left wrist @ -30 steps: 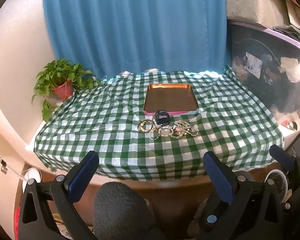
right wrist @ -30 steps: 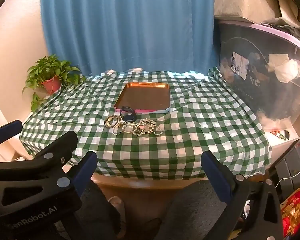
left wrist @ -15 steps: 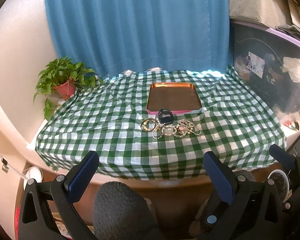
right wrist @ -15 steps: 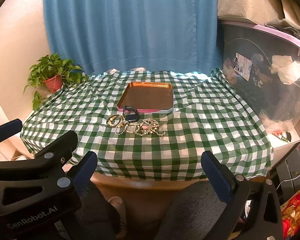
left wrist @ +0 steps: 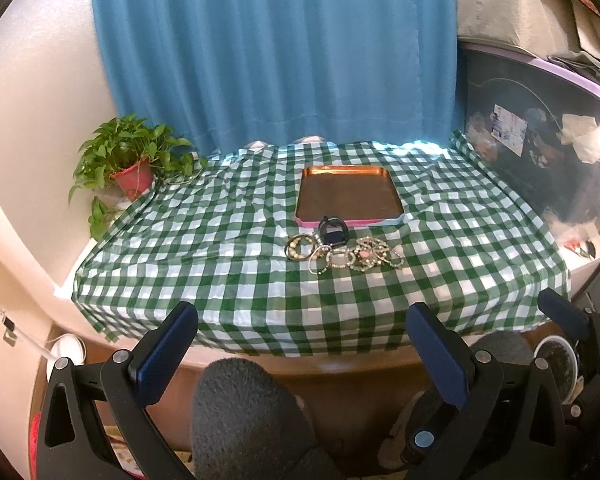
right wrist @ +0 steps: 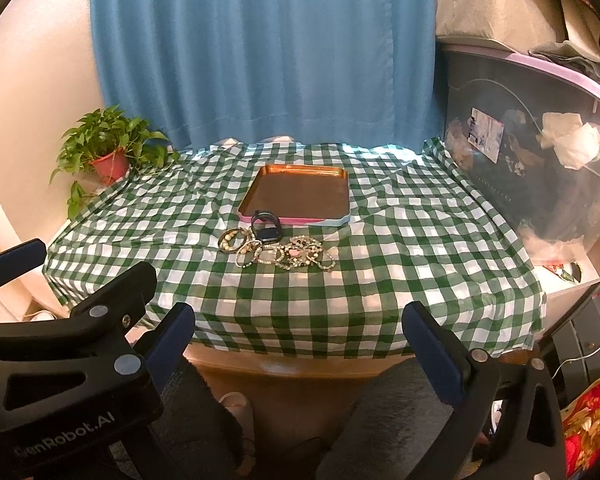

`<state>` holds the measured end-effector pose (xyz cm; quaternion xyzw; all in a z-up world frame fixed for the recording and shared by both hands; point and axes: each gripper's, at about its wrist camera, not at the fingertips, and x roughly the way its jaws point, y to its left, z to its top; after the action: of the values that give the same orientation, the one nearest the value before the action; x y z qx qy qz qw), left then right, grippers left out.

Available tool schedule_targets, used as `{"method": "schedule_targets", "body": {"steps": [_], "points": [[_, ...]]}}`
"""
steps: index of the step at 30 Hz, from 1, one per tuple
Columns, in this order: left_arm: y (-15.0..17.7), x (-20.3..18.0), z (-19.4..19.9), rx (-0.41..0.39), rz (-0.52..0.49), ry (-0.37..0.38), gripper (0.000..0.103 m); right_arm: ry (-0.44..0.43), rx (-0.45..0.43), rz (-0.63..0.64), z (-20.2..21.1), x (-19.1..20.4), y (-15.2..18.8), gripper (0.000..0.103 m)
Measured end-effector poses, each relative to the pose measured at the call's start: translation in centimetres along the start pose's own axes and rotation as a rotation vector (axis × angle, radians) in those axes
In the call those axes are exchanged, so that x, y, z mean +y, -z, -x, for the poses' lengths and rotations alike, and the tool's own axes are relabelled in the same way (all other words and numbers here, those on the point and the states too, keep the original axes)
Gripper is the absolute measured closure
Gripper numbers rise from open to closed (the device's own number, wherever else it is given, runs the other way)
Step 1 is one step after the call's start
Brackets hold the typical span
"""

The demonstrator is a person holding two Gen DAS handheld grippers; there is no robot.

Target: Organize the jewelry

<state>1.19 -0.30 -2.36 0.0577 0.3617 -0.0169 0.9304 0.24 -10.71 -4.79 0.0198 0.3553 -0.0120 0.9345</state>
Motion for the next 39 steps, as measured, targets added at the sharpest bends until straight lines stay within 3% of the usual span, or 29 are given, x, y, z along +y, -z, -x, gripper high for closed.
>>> {"method": "schedule_targets", "body": {"steps": [11,27,34,39], "points": [[0.4,0.7,1.0,0.017,0.026,0.025,0.0,0.002,-0.003,0.013,0.7,0.7,0.3,0.0],[0.1,0.8,2.3,-0.006,0.004,-0.043,0.0,-0.072,-0.012,0.01,1.2,0.1,0.1,0.0],[-0.6,0.5,0.6,0.016,0.003,-0.019,0.0,-0.086,-0.014,0.015,0.1,-0.4,-0.1,0.0],[-1.4,0.0,-2.6,0.016,-0.026,0.011,0.0,-0.095,-0.003,0.01,-2.3,-0.9,-0.4,0.0]]}}
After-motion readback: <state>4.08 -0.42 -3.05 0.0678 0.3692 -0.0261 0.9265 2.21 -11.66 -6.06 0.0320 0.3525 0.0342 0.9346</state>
